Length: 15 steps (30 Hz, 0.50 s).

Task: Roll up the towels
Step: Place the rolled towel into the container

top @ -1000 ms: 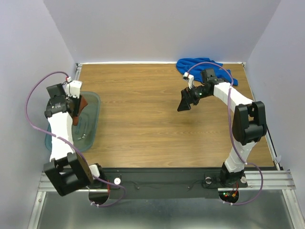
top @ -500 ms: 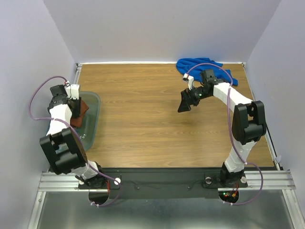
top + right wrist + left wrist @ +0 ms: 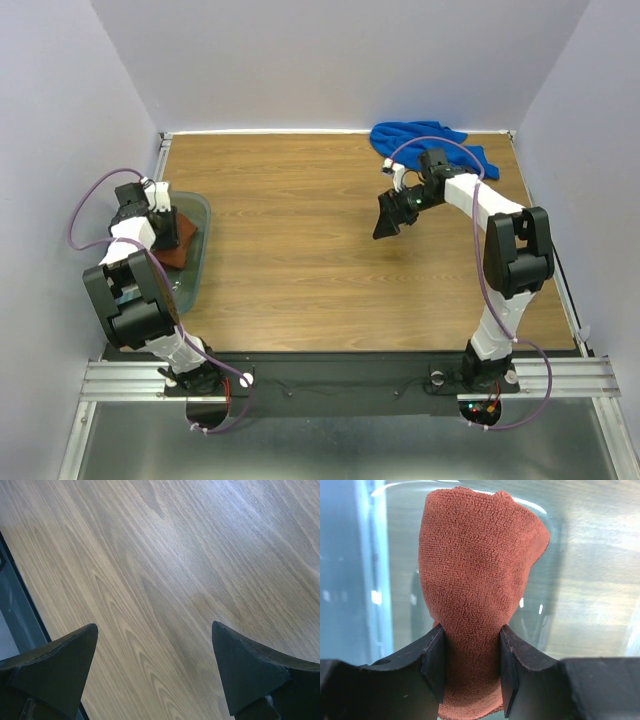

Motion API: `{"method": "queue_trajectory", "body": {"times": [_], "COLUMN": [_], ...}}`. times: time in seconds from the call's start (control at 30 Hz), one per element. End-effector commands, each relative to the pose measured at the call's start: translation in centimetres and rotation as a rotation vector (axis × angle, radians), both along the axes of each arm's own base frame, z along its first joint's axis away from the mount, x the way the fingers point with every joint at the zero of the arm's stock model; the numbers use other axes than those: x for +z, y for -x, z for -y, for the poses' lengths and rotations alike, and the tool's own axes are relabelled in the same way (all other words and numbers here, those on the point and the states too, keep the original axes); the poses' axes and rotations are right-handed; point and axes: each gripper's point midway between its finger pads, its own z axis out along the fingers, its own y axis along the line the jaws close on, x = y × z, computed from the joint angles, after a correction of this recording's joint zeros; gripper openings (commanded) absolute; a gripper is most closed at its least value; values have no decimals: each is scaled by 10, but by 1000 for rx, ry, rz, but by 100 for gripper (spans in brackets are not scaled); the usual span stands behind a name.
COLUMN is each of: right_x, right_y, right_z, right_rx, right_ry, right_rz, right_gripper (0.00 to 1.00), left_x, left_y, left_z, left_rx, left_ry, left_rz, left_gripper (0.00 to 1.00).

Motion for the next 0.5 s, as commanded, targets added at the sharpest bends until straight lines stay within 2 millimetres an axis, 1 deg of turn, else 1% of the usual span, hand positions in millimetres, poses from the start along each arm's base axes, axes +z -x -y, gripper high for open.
{"method": "queue_trajectory", "body": {"times": [0.0, 0.1, 0.23, 0.33, 0.47], "right_x": [-3, -7, -9, -12, -13], "right_y": [2, 4, 6, 6, 6], "right_z": [3, 4, 5, 5, 5], "right_rx": [6, 10, 12, 15, 15], "right_ry": [5, 13, 17, 18, 19], "right_rz": [-1, -5, -7, -13, -14], "right_gripper": [100, 100, 100, 100, 100], "left_x": [-4, -6, -2, -3, -8], "left_y": [-10, -11, -16, -19, -20], "left_z": [14, 19, 26, 30, 35], "left_rx": [1, -8, -13, -14, -9], "left_ry": [71, 84, 113, 134, 163], "left_rz": [26, 24, 47, 51, 41], "left_gripper": [0, 0, 0, 0, 0]}}
